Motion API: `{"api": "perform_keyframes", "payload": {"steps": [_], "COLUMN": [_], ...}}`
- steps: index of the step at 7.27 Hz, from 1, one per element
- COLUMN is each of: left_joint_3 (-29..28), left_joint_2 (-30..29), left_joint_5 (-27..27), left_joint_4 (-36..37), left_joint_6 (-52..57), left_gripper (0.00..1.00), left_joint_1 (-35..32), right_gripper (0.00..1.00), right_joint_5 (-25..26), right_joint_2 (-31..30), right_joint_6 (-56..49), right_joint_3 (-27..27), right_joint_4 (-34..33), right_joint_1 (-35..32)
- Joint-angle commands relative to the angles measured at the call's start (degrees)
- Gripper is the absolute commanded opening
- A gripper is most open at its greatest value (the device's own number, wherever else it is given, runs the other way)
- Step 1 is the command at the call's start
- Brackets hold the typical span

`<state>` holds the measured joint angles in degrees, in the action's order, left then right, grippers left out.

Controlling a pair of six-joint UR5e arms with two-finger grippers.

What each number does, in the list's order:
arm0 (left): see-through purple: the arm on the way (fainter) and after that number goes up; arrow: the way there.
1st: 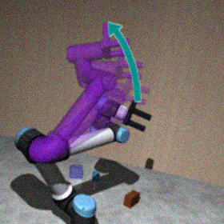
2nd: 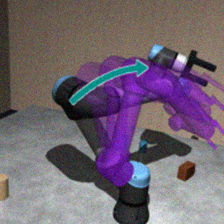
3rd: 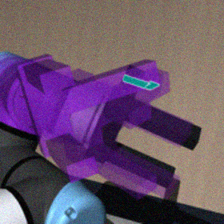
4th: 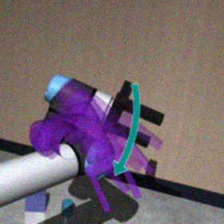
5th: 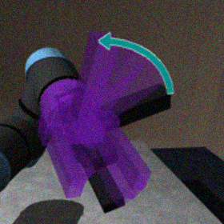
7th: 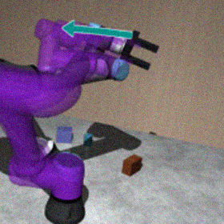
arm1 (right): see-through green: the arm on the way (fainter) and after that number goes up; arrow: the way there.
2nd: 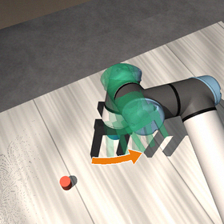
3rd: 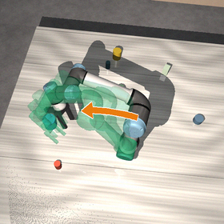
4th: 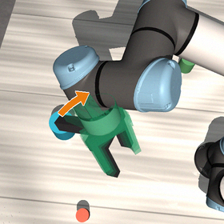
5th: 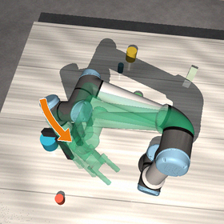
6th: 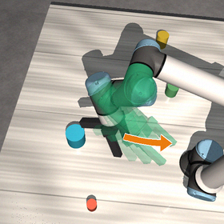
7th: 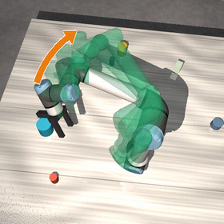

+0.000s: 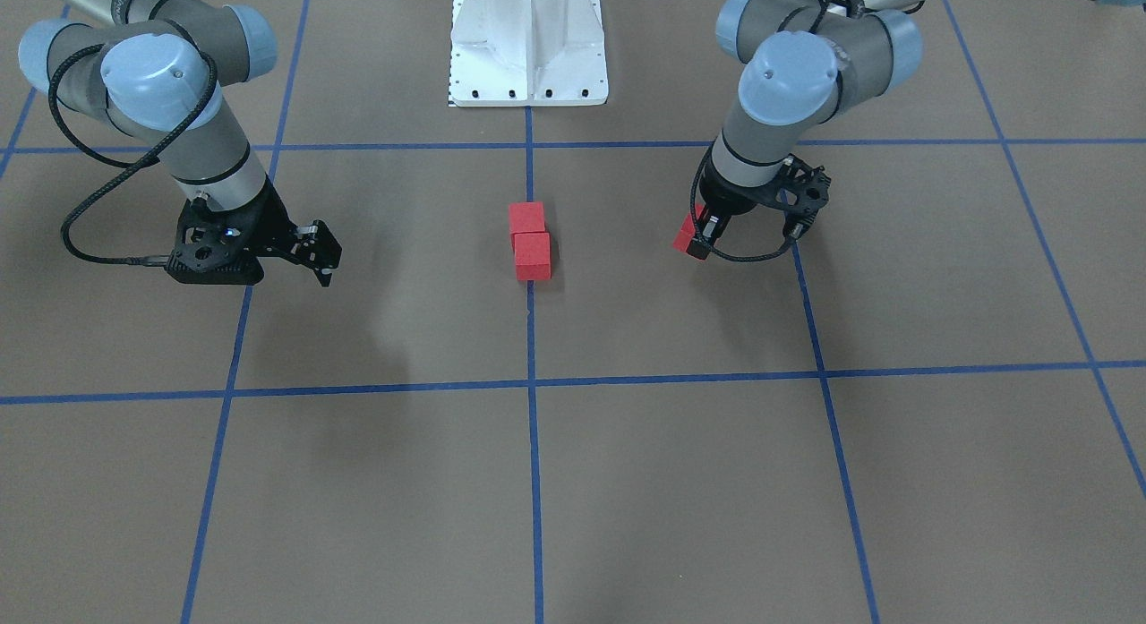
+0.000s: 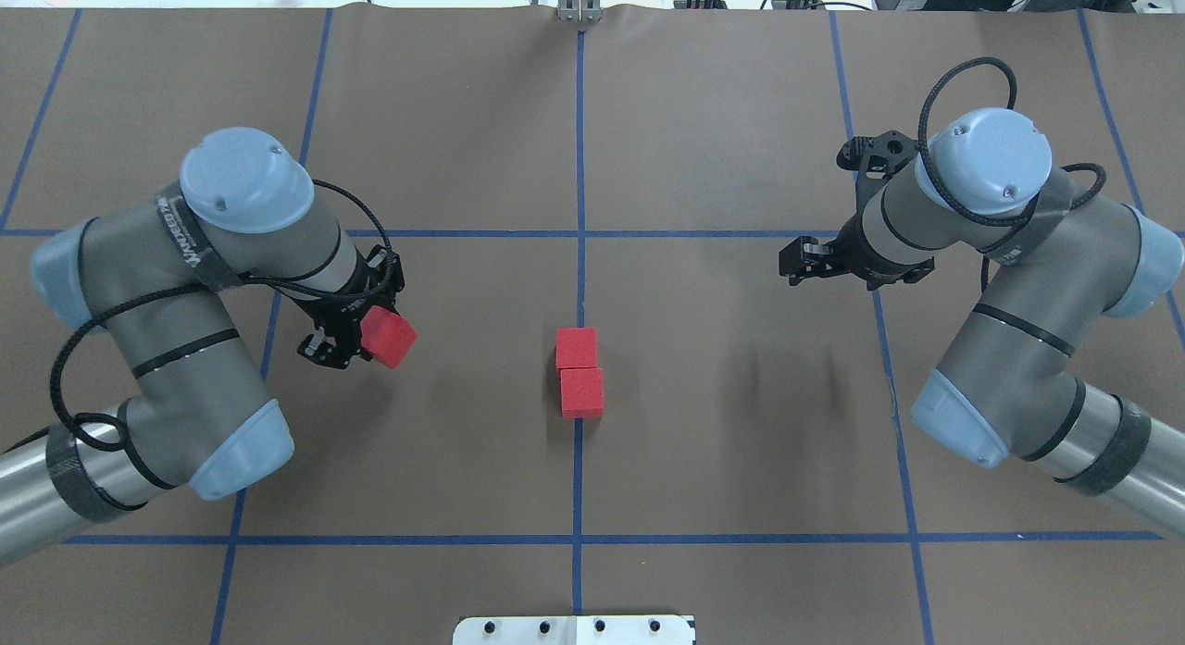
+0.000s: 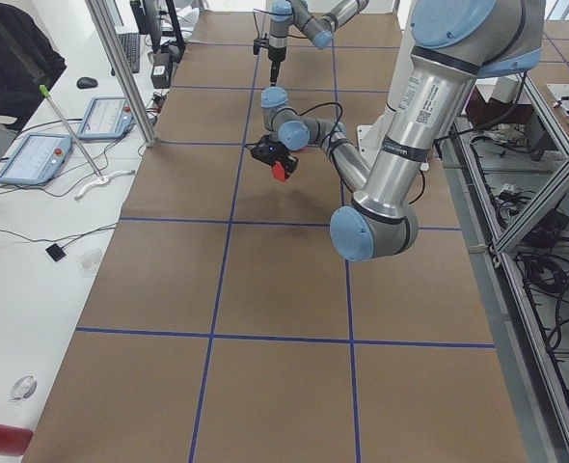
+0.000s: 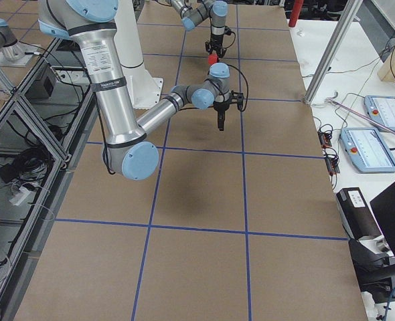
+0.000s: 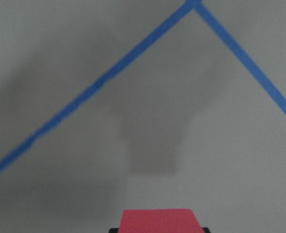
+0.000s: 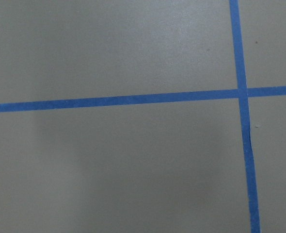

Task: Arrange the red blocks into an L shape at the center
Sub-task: 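Carry the cube with the left gripper beside the farther stacked cube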

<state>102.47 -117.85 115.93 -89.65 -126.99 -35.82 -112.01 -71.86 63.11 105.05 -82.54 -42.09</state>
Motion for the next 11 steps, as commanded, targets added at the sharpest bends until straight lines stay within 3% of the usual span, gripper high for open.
{"api": "perform_keyframes", "payload": {"steps": [1, 5, 11], "left_joint_3": [-5.67, -16.23, -18.71], "left_joint_2": [-6.66, -16.07, -18.20], "left_joint_5": [-2.20, -1.76, -1.76], "left_joint_4": [-0.17, -0.35, -0.88], "left_joint_6": [-15.50, -22.86, -24.98], "left_gripper": [0.00, 0.00, 0.00], "left_joint_1": [3.72, 4.36, 6.12], "right_gripper": [1.00, 1.00, 1.00], "right_joint_5": [-0.05, -0.05, 0.04], "right_joint_2": [-0.12, -0.21, -1.00], "right_joint_6": [0.00, 0.09, 0.00], "right_joint_3": [-0.02, 0.07, -0.11], "right_joint_4": [0.01, 0.01, 0.01], "right_joint_1": [-0.01, -0.18, -0.10]}}
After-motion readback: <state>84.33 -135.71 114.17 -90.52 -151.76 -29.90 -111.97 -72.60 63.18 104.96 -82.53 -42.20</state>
